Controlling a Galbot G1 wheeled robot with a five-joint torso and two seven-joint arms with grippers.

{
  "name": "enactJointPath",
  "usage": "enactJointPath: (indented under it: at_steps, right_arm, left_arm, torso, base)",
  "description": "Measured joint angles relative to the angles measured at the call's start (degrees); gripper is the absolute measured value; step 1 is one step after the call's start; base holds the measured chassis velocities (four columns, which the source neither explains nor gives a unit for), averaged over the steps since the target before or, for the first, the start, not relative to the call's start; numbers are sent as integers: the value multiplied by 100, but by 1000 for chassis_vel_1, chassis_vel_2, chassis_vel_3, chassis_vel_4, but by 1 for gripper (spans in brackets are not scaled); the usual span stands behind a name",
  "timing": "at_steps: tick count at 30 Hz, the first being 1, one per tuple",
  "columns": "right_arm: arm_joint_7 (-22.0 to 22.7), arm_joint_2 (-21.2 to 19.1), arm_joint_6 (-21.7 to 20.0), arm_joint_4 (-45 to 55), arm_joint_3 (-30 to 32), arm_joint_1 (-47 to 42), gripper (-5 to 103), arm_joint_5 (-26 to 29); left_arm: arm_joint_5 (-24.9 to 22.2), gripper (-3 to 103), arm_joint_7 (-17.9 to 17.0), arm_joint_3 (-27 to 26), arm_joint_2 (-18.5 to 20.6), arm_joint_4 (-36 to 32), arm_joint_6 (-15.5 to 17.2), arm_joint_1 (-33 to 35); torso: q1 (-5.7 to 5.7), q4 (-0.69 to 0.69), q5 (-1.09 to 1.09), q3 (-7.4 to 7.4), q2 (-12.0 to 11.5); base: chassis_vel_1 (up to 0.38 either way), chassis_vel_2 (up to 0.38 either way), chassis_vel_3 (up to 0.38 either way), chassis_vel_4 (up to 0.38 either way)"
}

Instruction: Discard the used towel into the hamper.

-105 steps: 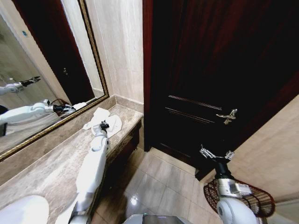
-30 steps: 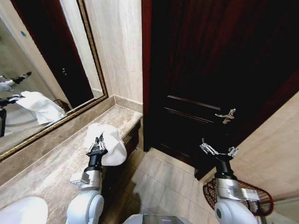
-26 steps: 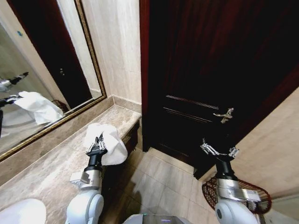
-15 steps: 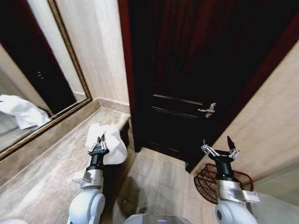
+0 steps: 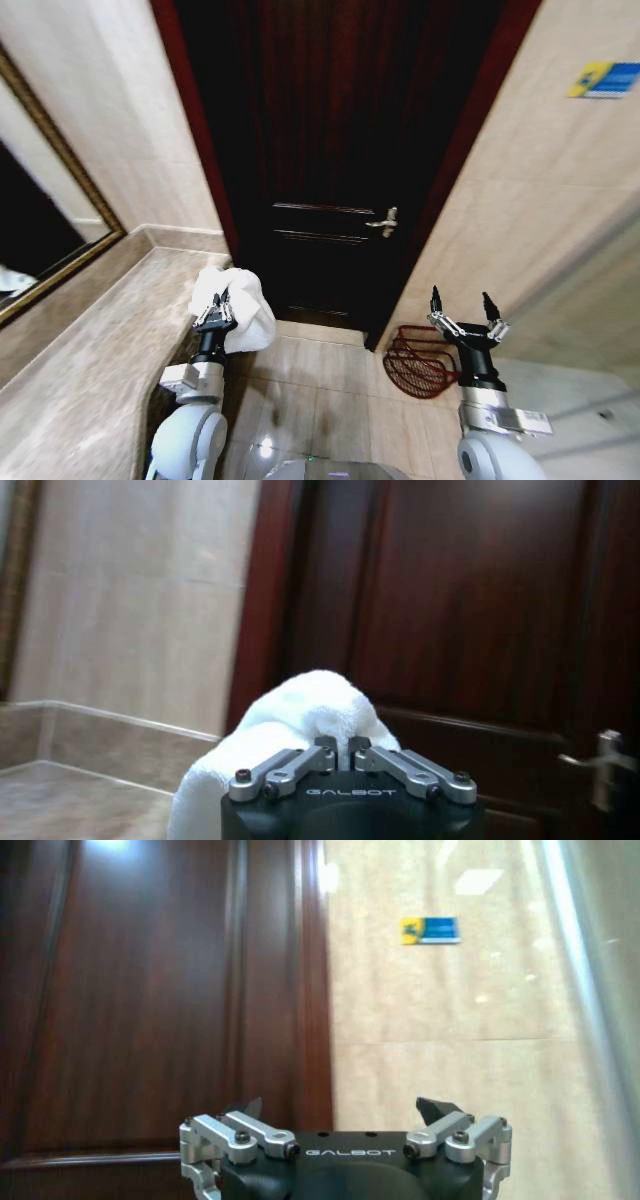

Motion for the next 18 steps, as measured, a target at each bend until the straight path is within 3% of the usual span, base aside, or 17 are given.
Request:
enactJointPath:
  at_steps: [18]
  right_arm:
    - [12,35,-2,-45,-6,21,100,-52]
  left_arm:
    - [-37,5,4,48,134,150,5,-83]
  torso:
    - [-1,-1,0,0,1]
  base:
    - [-124,-124,-125,-123]
